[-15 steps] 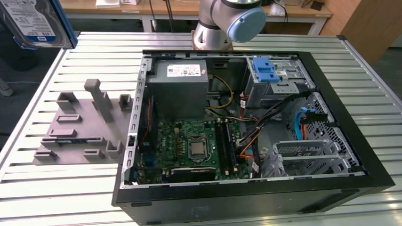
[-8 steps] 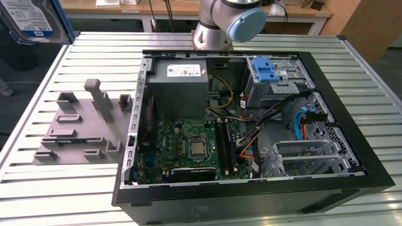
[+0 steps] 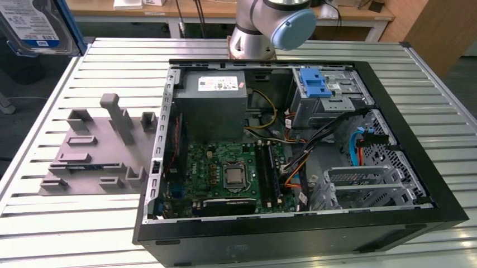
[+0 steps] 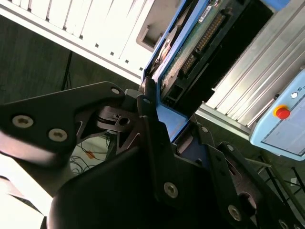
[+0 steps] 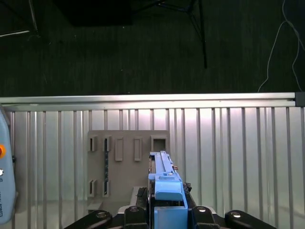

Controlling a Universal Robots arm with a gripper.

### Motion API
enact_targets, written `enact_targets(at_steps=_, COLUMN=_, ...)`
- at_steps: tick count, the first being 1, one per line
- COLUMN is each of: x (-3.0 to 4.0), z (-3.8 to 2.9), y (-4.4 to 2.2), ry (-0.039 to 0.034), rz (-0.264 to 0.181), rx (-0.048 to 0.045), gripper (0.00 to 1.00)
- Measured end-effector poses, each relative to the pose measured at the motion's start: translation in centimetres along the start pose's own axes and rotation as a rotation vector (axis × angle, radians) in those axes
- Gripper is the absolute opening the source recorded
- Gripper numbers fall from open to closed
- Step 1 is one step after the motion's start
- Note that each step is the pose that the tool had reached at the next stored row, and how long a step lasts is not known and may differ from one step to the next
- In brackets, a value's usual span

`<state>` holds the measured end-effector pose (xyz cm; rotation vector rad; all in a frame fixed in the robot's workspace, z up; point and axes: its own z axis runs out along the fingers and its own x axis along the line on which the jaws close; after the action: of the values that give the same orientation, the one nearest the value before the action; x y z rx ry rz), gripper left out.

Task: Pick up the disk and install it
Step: 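Pick up the disk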

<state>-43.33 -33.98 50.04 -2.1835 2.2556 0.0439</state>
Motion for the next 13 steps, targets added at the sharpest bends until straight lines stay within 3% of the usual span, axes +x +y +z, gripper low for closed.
enact_targets(at_steps=6, x=0.75, z=-0.02, y=-0.02, ry=0.0004, rz=0.0, rx=-0.0001, gripper=0.36)
enact_targets(at_steps=13, x=0.78, z=-0.02, y=-0.03, ry=0.0004, rz=0.0, rx=0.0, gripper=0.36)
